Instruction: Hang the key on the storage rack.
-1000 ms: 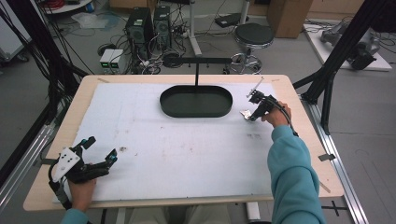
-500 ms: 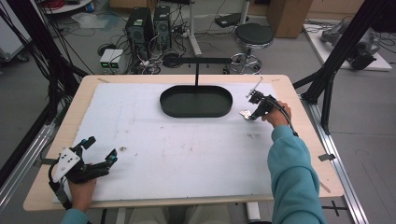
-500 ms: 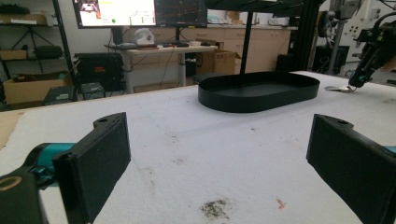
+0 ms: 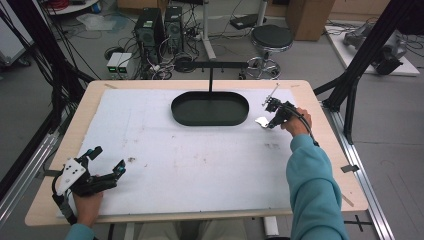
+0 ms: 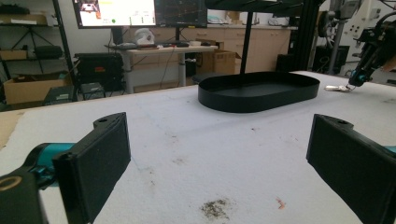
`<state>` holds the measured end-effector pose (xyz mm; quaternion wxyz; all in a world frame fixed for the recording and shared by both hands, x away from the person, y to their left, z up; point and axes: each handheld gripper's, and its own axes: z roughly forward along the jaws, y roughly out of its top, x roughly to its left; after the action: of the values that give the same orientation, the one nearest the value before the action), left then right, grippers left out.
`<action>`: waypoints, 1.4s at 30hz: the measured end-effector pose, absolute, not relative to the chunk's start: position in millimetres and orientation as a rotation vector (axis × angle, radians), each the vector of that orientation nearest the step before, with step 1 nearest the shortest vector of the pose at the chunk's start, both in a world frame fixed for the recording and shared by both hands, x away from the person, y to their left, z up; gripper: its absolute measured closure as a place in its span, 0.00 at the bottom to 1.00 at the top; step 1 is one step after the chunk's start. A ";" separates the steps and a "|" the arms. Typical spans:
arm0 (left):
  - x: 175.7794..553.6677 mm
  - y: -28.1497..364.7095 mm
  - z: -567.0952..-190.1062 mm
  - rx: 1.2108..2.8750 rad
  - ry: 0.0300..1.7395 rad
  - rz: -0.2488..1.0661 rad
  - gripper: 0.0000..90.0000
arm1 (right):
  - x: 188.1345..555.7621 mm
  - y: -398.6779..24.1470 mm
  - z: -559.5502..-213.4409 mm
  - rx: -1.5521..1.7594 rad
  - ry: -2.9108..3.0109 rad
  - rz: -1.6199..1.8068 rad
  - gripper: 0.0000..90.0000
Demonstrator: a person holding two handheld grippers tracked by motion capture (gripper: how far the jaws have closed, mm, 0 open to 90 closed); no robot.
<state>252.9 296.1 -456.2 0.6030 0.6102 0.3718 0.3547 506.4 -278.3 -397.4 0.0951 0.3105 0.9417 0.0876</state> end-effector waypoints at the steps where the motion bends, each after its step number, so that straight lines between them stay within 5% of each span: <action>1: 252.9 296.2 -456.2 1.413 0.860 0.822 0.07 | 506.0 -277.8 -397.1 0.916 2.789 0.260 0.98; 16: 253.0 296.1 -456.2 1.414 0.861 0.822 0.07 | 502.8 -279.7 -385.6 0.907 2.757 0.366 0.99; 42: 253.2 295.9 -456.2 1.410 0.866 0.818 0.07 | 495.3 -283.5 -298.0 0.941 2.517 1.130 0.99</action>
<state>253.2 295.9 -456.2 0.6034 0.6091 0.3742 0.3533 495.3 -283.5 -298.0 0.1131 0.3208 0.8579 0.3851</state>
